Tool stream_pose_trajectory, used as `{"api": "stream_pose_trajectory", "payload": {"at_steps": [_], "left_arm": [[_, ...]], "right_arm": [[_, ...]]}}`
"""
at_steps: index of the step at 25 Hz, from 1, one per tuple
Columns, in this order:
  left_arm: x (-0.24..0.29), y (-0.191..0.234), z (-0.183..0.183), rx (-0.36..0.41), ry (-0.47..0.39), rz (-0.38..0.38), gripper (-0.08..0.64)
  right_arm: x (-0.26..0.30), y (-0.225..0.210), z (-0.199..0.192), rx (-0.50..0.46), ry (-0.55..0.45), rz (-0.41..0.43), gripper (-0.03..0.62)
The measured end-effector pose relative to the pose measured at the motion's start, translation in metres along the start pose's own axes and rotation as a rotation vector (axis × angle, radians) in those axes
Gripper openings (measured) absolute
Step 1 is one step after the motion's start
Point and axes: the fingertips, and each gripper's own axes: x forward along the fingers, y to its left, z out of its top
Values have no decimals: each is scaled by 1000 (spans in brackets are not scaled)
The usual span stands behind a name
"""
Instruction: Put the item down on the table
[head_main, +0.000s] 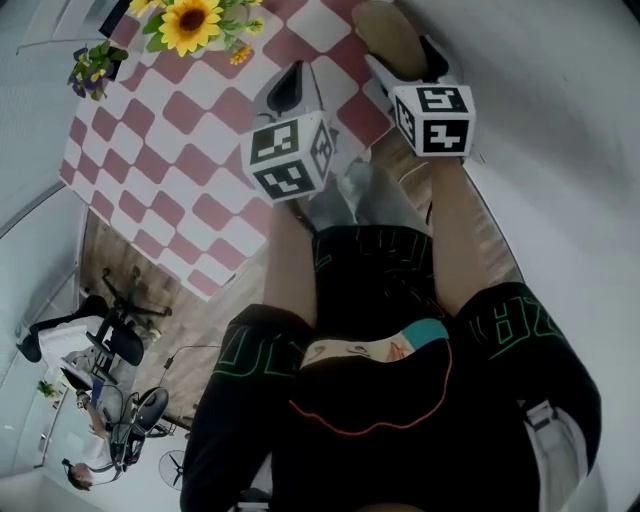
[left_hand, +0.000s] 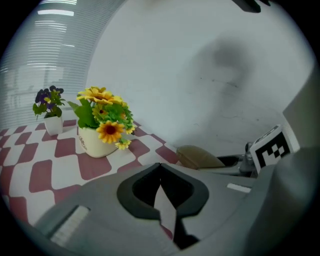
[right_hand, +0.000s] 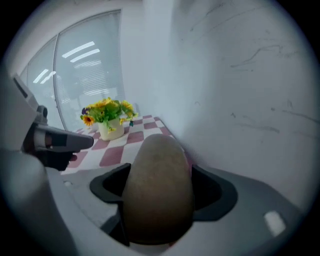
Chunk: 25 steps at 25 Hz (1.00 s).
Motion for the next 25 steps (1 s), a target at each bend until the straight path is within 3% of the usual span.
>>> {"api": "stream_pose_trajectory", "payload": {"at_steps": [6,10,18,25], "left_arm": [[16,-4,-15,23,46,-23,9],[19,-8,-20,33,67,-32,9],[15,0,-5,27,23,-14,9],[-2,4,18,3,-53,5,9]], "right_arm": [[13,12,-19,-98,9,-34,393],[13,11,-23,-58,11,-10,394],[17,12,-24,-58,58,5,397],[-6,20,9,-103,-37,57,397]]}}
